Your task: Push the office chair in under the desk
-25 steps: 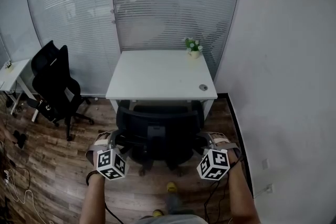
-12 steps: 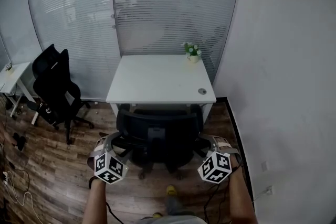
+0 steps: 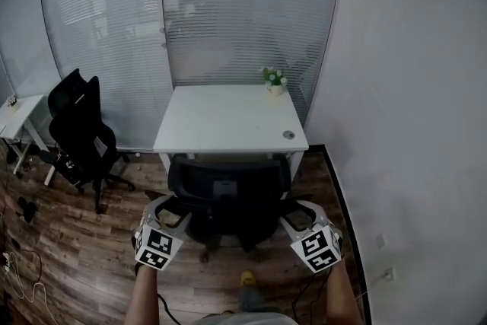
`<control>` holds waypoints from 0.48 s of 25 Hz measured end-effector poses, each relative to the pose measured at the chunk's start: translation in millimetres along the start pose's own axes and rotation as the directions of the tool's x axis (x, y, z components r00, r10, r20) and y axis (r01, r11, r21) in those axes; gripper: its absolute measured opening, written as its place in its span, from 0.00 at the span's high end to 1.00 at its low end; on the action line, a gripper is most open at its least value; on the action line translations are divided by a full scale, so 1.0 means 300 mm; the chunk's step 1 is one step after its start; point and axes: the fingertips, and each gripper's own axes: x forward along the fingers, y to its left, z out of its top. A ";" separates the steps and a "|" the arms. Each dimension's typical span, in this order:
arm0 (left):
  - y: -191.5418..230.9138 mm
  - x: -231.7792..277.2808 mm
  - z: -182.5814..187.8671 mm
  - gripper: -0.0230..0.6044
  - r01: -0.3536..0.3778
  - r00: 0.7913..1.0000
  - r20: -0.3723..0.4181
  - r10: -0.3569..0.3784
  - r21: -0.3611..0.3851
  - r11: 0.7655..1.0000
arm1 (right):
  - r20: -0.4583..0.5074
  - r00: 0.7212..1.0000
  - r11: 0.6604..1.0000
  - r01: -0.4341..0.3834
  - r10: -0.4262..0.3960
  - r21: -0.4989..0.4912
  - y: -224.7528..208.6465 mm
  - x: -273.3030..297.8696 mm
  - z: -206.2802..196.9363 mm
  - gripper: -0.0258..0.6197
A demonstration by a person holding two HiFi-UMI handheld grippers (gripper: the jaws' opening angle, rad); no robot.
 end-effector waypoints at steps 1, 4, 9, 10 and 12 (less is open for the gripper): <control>0.005 -0.015 0.006 0.61 -0.017 1.000 0.015 0.017 -0.028 0.999 | 0.015 1.000 0.999 0.012 -0.012 0.038 0.008 -0.014 0.000 0.66; 0.005 -0.058 0.018 0.67 -0.053 0.997 0.052 0.059 -0.100 0.994 | 0.055 0.997 0.988 0.039 -0.048 0.149 0.025 -0.057 -0.006 0.66; -0.003 -0.131 0.028 0.73 -0.092 0.990 0.088 0.109 -0.176 0.980 | 0.106 0.984 0.958 0.111 -0.144 0.265 0.029 -0.149 0.019 0.75; -0.002 -0.144 0.027 0.74 -0.093 0.989 0.092 0.113 -0.203 0.975 | 0.120 0.980 0.951 0.118 -0.158 0.287 0.030 -0.168 0.034 0.75; -0.003 -0.174 0.023 0.75 -0.089 0.988 0.102 0.118 -0.257 0.962 | 0.137 0.973 0.937 0.135 -0.187 0.322 0.035 -0.203 0.054 0.76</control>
